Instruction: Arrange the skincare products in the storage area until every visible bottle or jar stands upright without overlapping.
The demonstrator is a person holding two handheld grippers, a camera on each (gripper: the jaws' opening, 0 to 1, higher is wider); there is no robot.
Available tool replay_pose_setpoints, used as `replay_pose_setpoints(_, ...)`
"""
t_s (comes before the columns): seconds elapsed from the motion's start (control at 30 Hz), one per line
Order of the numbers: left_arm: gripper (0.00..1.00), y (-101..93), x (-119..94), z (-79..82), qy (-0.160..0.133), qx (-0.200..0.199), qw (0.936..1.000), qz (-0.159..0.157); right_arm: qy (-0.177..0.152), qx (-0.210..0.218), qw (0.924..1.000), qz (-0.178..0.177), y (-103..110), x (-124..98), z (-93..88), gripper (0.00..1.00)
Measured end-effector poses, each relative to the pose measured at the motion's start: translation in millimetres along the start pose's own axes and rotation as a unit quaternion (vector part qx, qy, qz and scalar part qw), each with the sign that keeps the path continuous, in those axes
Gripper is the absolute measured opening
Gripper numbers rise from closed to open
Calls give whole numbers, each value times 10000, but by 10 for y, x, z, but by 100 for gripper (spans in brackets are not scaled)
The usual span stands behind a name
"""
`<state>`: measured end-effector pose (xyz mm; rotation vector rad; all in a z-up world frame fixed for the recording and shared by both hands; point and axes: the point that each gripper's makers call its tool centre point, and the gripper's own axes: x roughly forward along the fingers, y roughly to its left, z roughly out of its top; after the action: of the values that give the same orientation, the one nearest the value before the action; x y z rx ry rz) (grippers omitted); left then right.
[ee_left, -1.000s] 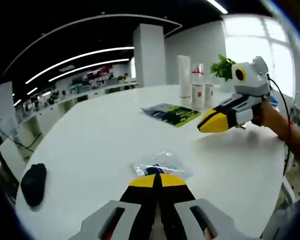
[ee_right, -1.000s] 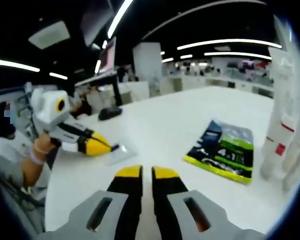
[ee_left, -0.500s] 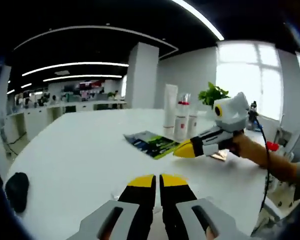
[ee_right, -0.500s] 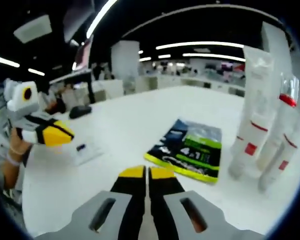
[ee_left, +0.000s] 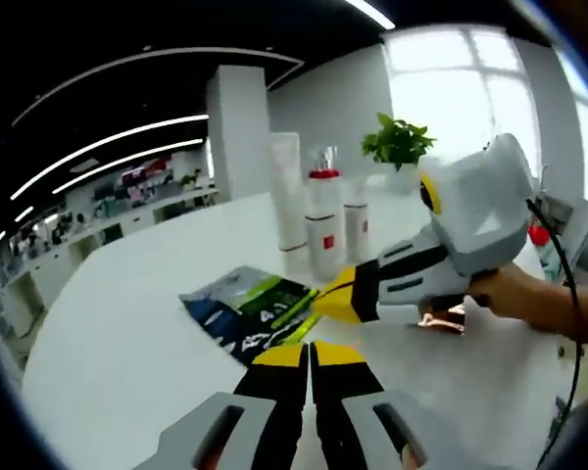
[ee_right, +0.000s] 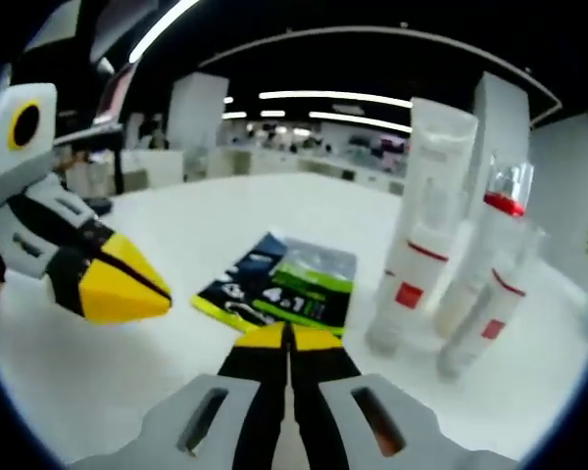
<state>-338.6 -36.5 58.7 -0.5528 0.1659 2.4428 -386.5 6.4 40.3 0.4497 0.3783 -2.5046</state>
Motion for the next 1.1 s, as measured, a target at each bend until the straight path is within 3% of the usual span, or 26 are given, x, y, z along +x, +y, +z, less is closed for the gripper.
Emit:
replay_pose_setpoints(0.17, 1, 24, 206, 72, -84, -11, 9998, 200, -38, 226, 9997, -72, -79, -26, 26, 0)
replay_pose_setpoints(0.47, 1, 38, 417, -65, -1, -293, 9986, 435, 290, 329, 9985, -324, -201, -4, -94, 0)
replay_pose_setpoints(0.63, 1, 104, 456, -200, 281, -156, 9976, 609, 444, 513, 9974, -256, -184, 7, -160, 0)
replay_pose_setpoints(0.83, 1, 124, 449, -202, 229, 68, 9972, 711, 450, 583, 9970, -247, -176, 4, -175, 0)
replay_pose_setpoints(1.1, 1, 207, 448, -202, 143, -36, 9968, 779, 411, 597, 9973, -143, -123, 15, -166, 0)
